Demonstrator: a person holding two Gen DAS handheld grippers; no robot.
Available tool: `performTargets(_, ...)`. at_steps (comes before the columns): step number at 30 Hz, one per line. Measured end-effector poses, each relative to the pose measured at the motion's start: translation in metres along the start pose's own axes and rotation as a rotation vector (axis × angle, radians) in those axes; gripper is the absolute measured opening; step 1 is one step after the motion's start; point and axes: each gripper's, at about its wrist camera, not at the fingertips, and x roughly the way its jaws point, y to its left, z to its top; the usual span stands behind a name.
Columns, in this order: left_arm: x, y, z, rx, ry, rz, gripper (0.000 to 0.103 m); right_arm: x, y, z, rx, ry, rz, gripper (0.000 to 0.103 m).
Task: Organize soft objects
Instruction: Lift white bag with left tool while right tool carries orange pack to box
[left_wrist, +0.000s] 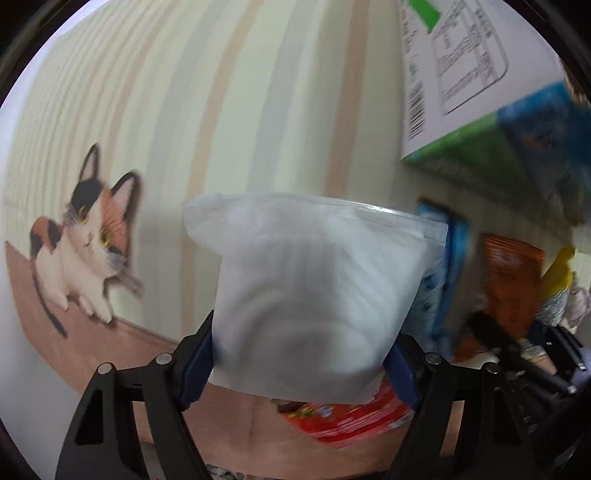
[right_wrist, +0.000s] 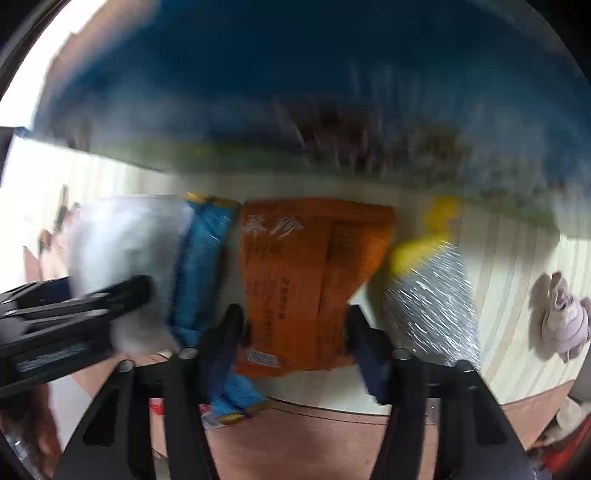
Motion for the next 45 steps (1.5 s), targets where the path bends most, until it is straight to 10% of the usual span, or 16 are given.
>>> performTargets(11, 0.023, 0.006, 0.000, -0.037, -0.011, 0.009, 0.083, -0.011, -0.057, -0.023, 0.071, 0.065, 0.070, 0.049)
performTargets(29, -0.046, -0.002, -0.034, -0.093, -0.112, -0.015, 0.074, -0.018, -0.018, -0.036, 0.019, 0.058, 0.065, 0.043)
performTargets(37, -0.176, -0.036, -0.072, -0.039, -0.329, -0.131, 0.074, -0.126, -0.036, -0.072, -0.028, -0.037, 0.237, 0.042)
performTargets(45, -0.261, -0.110, 0.021, 0.127, -0.457, -0.140, 0.074, -0.259, -0.075, -0.042, -0.016, -0.254, 0.274, 0.042)
